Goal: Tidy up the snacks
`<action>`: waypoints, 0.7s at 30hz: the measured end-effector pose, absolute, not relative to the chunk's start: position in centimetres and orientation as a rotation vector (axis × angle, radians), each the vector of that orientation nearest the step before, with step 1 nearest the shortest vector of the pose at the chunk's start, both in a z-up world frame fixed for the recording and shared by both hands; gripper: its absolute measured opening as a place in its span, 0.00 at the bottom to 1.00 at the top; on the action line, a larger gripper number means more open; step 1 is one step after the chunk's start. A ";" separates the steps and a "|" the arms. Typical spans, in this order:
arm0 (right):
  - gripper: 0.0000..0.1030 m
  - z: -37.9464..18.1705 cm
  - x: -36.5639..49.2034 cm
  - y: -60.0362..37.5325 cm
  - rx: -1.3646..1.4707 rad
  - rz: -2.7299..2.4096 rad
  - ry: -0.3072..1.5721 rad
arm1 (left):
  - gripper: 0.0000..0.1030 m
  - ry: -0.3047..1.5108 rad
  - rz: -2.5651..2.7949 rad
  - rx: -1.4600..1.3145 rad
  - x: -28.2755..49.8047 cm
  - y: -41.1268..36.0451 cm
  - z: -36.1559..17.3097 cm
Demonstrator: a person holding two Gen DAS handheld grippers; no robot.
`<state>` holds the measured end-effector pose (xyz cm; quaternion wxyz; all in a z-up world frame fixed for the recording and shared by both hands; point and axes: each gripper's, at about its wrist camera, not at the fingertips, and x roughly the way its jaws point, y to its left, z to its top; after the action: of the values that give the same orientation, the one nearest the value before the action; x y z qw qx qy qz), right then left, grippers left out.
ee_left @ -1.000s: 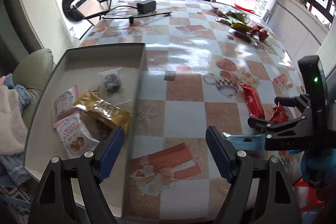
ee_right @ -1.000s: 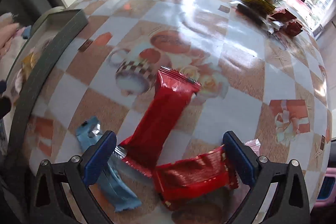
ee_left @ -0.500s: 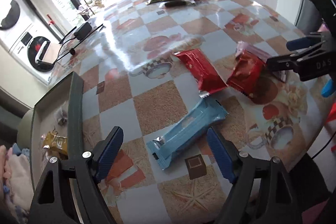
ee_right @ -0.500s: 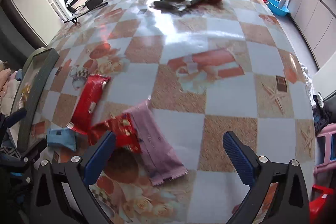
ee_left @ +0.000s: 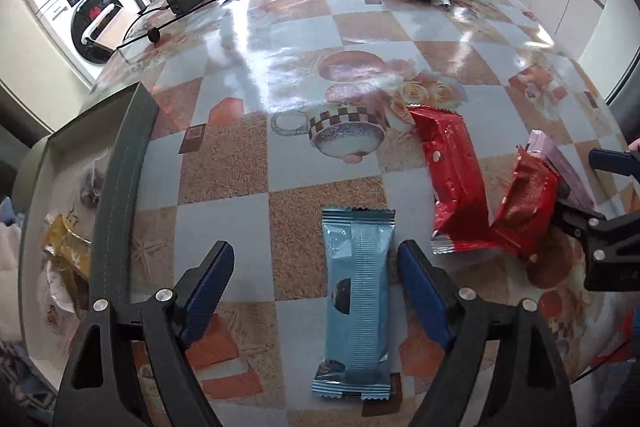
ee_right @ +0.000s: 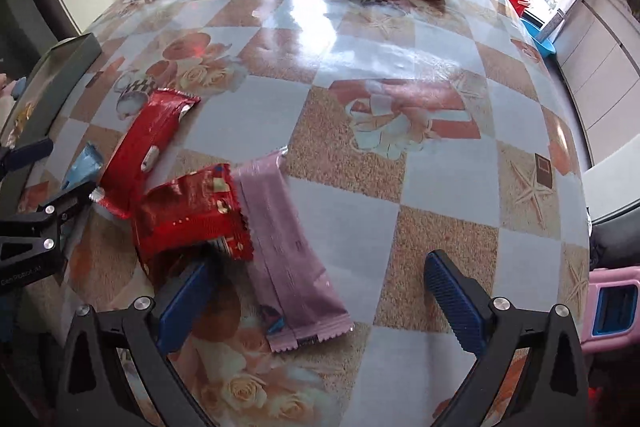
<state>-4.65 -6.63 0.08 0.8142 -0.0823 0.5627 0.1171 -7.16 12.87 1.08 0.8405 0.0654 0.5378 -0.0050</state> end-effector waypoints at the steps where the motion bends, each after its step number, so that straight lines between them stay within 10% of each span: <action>1: 0.99 0.1 -4.4 -6.4 -0.177 0.250 1.203 | 0.84 1.129 -0.018 0.130 -7.2 13.0 1.0; 5: 0.99 0.0 -4.0 -6.2 -0.182 0.260 1.206 | 1.00 1.168 -0.025 0.024 -6.8 14.2 0.2; 21: 1.00 0.0 -5.5 -6.5 -0.156 0.271 1.027 | 1.00 0.988 -0.066 0.025 -7.7 14.1 0.2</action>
<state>-5.46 -6.48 -0.03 0.8592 -0.0745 0.4893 0.1292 -7.69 14.09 0.20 0.8798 0.0121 0.4741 -0.0316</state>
